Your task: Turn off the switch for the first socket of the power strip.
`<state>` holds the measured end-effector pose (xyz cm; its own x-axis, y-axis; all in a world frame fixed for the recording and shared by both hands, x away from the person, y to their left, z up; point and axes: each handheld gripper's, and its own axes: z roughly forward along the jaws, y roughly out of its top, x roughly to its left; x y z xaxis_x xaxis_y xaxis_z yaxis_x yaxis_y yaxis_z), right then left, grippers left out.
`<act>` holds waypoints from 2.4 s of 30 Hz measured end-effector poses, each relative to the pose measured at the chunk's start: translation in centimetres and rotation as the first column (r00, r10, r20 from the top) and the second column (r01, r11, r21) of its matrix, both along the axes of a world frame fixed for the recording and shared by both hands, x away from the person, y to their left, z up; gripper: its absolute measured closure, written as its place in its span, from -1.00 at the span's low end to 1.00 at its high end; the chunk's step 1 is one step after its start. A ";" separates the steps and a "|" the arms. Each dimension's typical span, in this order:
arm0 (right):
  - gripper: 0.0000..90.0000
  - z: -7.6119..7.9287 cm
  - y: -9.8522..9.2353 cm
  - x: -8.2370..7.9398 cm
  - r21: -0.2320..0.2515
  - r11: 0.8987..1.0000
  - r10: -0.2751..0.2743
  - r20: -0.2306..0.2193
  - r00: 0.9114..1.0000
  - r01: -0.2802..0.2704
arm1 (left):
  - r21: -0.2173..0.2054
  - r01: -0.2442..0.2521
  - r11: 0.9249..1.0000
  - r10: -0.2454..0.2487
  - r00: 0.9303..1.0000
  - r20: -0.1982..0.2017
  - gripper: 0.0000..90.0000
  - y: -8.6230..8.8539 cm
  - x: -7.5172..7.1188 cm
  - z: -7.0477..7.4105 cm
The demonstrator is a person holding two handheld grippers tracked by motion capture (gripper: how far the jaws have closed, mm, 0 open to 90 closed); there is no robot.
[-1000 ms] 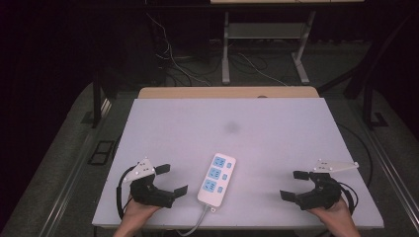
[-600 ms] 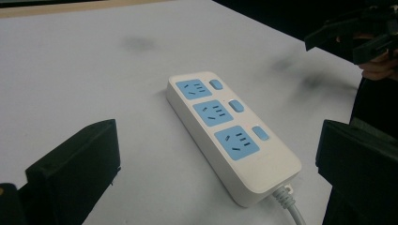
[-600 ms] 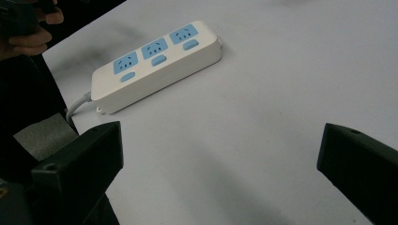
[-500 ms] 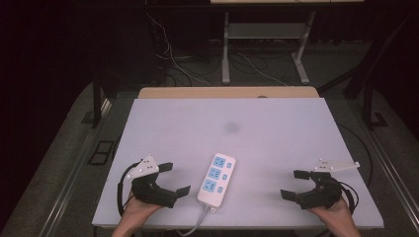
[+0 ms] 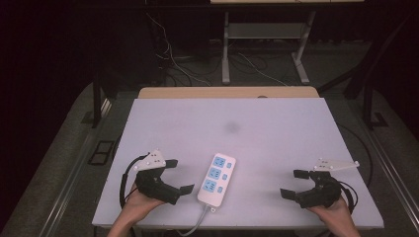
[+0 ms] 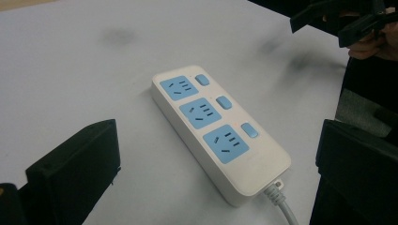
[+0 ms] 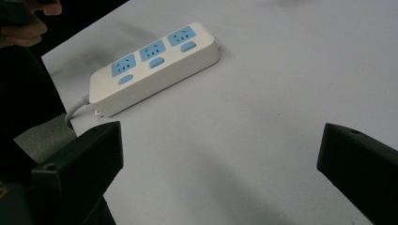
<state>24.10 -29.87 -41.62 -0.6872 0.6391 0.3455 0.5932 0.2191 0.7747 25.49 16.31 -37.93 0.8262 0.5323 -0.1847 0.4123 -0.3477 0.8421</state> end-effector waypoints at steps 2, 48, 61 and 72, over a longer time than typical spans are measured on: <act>-0.99 0.0 0.0 0.0 0.000 1.000 0.000 0.000 1.000 0.000 | 0.003 0.009 1.000 -0.009 1.000 -0.002 -1.00 -0.2 0.2 0.2; -0.99 0.1 -0.2 -0.2 -0.004 1.000 0.006 0.008 1.000 -0.006 | 0.157 0.218 0.963 -0.211 0.976 -0.062 -1.00 -7.5 3.2 0.7; -0.99 0.0 -0.3 -0.2 -0.005 1.000 0.008 0.009 1.000 -0.008 | 0.216 0.276 0.937 -0.261 0.961 -0.096 -0.94 -8.5 3.3 0.0; -0.99 0.0 -0.2 -0.2 -0.010 1.000 0.014 0.009 1.000 -0.014 | 0.243 0.327 0.913 -0.308 0.944 -0.114 -0.70 -9.4 3.6 0.0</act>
